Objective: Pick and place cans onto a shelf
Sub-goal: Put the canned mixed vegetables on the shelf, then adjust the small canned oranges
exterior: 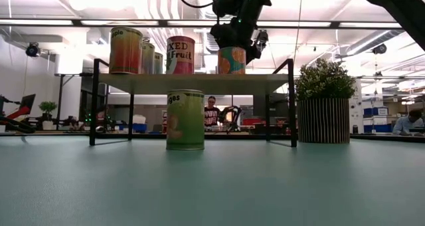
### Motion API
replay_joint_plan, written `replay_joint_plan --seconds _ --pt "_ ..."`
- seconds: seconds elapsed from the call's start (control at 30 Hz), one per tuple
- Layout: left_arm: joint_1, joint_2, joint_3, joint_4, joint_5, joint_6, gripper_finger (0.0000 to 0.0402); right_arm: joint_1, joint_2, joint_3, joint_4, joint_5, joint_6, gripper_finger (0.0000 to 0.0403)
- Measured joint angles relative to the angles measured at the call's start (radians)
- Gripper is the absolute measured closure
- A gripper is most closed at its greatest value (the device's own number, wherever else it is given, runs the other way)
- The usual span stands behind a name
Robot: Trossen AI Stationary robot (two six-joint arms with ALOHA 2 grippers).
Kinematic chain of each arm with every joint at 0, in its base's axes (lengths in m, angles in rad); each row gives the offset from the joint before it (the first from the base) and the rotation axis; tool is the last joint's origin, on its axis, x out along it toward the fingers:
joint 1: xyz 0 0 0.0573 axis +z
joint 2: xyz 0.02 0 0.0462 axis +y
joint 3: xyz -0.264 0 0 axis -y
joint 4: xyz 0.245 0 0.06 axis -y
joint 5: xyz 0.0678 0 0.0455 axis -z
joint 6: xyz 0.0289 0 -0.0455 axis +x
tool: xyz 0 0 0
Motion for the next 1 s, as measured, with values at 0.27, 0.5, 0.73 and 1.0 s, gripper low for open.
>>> replay_joint_plan --seconds 0.27,0.5,0.73,1.0 --pt "0.0 0.0 0.0 0.0 0.0 0.0 0.0402 0.0 0.0 0.002 -0.002 -0.011 0.004 0.0073" --pt "0.0 0.0 0.0 0.0 0.0 0.0 0.0402 0.0 -0.001 0.028 -0.004 -0.011 0.014 0.0061" --pt "0.0 0.0 0.0 0.0 0.0 0.0 0.0402 0.003 -0.004 0.097 -0.037 -0.011 0.019 0.007" --pt "0.0 0.0 0.0 0.0 0.0 0.0 0.0402 0.062 -0.05 0.184 -0.159 -0.011 -0.01 0.0076"
